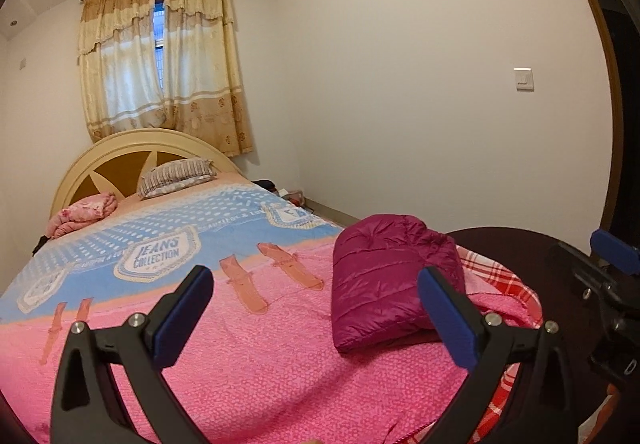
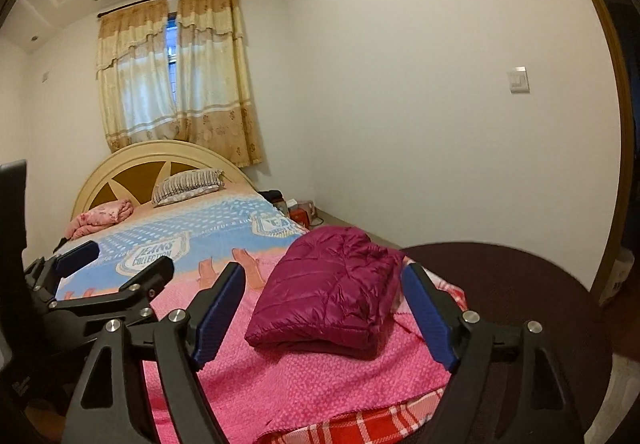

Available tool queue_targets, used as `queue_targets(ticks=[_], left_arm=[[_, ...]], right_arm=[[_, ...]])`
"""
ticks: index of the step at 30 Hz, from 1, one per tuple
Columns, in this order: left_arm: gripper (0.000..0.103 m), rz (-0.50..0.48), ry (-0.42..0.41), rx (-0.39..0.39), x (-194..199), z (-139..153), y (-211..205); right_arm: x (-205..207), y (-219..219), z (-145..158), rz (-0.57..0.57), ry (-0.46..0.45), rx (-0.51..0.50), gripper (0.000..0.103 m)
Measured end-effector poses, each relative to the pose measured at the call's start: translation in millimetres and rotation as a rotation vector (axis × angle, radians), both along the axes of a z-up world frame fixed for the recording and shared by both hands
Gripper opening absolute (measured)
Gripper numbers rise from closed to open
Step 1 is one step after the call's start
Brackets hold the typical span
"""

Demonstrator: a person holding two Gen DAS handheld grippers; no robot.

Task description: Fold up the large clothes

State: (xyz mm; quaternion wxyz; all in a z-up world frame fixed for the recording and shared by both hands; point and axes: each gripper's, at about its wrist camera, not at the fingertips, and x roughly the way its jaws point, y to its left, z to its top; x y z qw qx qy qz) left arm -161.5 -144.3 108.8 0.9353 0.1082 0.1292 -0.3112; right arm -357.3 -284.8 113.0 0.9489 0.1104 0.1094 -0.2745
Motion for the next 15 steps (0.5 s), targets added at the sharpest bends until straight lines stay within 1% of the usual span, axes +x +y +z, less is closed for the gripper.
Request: queue_targets(ticks=[6, 15], left_arm=[[0.103, -0.002, 0.013, 0.008, 1.9, -4.9, -1.1], [0.103, -0.016, 0.028, 0.004, 0.8, -5.0, 0.4]], right_arm=[[-1.2, -8.1, -5.7, -0.02, 0.004, 0.041, 0.081], [1.0, -5.1, -3.6, -0.009, 0.003, 0.018, 0.081]])
